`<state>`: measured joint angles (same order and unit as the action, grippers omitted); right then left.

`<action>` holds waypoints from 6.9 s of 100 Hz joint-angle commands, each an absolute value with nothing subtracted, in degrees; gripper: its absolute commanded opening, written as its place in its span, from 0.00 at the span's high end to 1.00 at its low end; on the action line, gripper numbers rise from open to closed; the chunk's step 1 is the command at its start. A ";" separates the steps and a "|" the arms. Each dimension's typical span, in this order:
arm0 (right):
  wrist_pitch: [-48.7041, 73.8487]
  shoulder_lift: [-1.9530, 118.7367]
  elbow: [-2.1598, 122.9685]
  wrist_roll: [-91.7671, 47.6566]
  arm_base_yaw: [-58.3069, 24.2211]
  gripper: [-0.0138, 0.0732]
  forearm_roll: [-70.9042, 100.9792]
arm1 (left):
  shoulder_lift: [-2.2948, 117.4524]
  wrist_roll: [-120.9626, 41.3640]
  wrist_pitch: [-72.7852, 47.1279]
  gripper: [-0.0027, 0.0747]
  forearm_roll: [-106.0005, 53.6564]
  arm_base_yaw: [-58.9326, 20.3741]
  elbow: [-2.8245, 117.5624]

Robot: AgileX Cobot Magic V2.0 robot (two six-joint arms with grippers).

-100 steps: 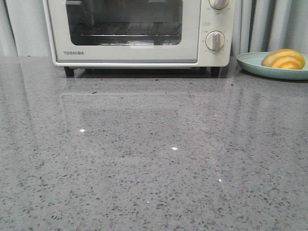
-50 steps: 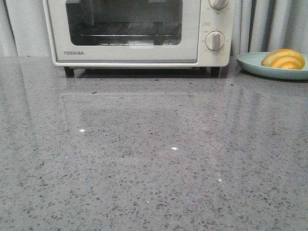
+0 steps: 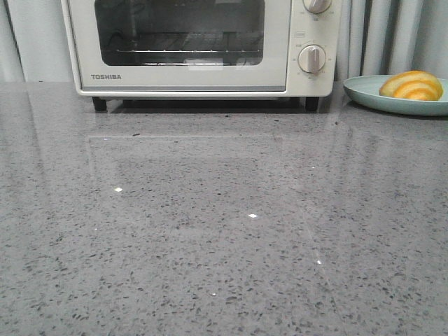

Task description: Put bread in oven

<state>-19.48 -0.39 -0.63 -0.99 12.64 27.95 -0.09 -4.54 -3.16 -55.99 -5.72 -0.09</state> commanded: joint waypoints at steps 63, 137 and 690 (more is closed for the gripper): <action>8.09 19.75 23.18 -1.69 8.52 0.90 10.00 | 43.72 -35.73 -13.91 0.99 -41.91 -13.33 42.01; 13.06 22.85 24.62 -1.69 2.02 0.90 10.37 | 89.12 -40.54 -5.38 0.99 -48.61 -24.99 79.71; 33.44 83.78 90.65 -4.42 -31.25 0.90 -6.24 | 25.71 -21.10 -20.38 0.99 -21.61 -25.94 45.04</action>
<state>36.31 93.06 94.78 -4.04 -30.31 -6.08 27.57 -26.38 -24.91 -23.56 -26.25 46.07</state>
